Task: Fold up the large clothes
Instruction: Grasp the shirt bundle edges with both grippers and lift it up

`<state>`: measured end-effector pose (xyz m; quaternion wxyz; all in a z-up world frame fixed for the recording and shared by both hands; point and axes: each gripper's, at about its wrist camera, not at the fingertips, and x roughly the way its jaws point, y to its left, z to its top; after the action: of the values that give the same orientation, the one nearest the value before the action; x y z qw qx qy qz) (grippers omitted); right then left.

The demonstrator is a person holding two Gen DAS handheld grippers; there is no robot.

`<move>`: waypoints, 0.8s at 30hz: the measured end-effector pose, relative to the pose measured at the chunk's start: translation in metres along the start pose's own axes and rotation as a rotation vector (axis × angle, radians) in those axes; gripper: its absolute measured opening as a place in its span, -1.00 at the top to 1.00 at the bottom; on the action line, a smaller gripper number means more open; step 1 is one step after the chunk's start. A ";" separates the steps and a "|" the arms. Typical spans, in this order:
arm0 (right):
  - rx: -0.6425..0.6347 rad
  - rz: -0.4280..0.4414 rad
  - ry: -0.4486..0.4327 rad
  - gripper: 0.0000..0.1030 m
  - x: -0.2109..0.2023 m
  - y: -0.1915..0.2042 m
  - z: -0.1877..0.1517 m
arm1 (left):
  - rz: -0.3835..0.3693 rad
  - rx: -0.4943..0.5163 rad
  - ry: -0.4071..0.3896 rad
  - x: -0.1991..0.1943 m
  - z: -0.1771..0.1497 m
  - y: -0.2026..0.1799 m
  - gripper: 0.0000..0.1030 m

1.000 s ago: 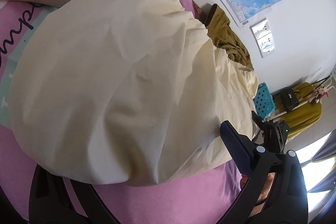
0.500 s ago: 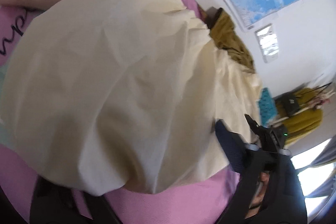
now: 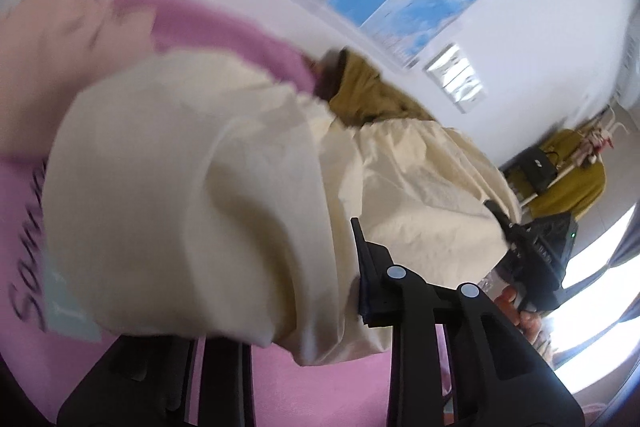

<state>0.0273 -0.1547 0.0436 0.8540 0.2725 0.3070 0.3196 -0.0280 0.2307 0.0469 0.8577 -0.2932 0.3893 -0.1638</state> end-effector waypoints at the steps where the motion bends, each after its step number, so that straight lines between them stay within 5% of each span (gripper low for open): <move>1: -0.030 0.011 -0.013 0.63 -0.001 0.011 0.007 | -0.004 0.015 -0.011 -0.006 0.006 -0.003 0.50; 6: -0.127 0.096 -0.069 0.64 0.010 0.060 0.042 | 0.003 0.085 -0.104 -0.045 0.049 -0.019 0.52; 12: -0.212 0.232 -0.097 0.64 0.065 0.123 0.085 | 0.106 0.153 -0.269 -0.106 0.110 -0.016 0.53; 18: -0.244 0.350 -0.060 0.64 0.158 0.177 0.103 | 0.246 0.135 -0.419 -0.163 0.172 0.032 0.55; 24: -0.319 0.424 -0.014 0.65 0.268 0.232 0.081 | 0.367 0.075 -0.534 -0.198 0.218 0.113 0.56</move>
<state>0.1589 0.1651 0.1570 0.8022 0.1949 0.1830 0.5338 0.0164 0.5008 0.2034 0.9549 -0.2190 0.1904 0.0621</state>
